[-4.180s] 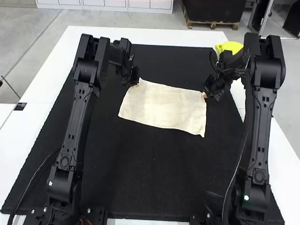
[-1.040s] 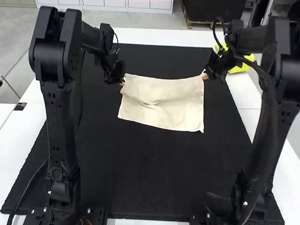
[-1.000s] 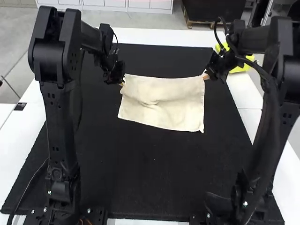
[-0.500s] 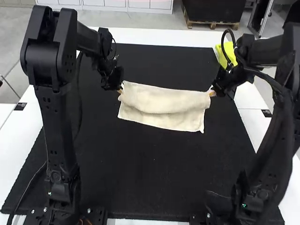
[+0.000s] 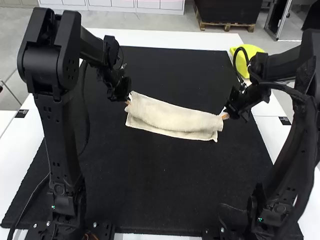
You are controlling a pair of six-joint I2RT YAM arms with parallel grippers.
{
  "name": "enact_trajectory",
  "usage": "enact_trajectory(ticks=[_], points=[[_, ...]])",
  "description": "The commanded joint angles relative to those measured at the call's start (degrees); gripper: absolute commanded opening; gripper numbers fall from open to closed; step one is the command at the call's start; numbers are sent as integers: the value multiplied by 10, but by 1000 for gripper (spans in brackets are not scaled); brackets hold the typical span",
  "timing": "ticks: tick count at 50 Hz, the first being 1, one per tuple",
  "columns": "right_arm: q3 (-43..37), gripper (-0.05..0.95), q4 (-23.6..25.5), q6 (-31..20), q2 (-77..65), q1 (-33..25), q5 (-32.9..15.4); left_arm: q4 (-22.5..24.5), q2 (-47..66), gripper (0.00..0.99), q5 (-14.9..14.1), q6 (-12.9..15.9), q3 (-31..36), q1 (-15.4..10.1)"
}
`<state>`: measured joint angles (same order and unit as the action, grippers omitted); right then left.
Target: Fold the towel.
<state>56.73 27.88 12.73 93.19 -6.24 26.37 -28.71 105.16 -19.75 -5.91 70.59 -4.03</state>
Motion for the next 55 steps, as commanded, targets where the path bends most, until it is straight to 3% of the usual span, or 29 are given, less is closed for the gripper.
enact_trajectory(ticks=[1, 28, 55], points=[[-11, -20, -17, -13, -20, -7, -11, 17, -8, 121, -1, 7, -5, -3], [-58, -20, -121, -1, -6, 2, -33, 59, 43, 121, 0, 0, -5, -19], [-100, -20, -202, -1, 43, 7, -58, 110, 102, 123, 8, -1, -5, -3]])
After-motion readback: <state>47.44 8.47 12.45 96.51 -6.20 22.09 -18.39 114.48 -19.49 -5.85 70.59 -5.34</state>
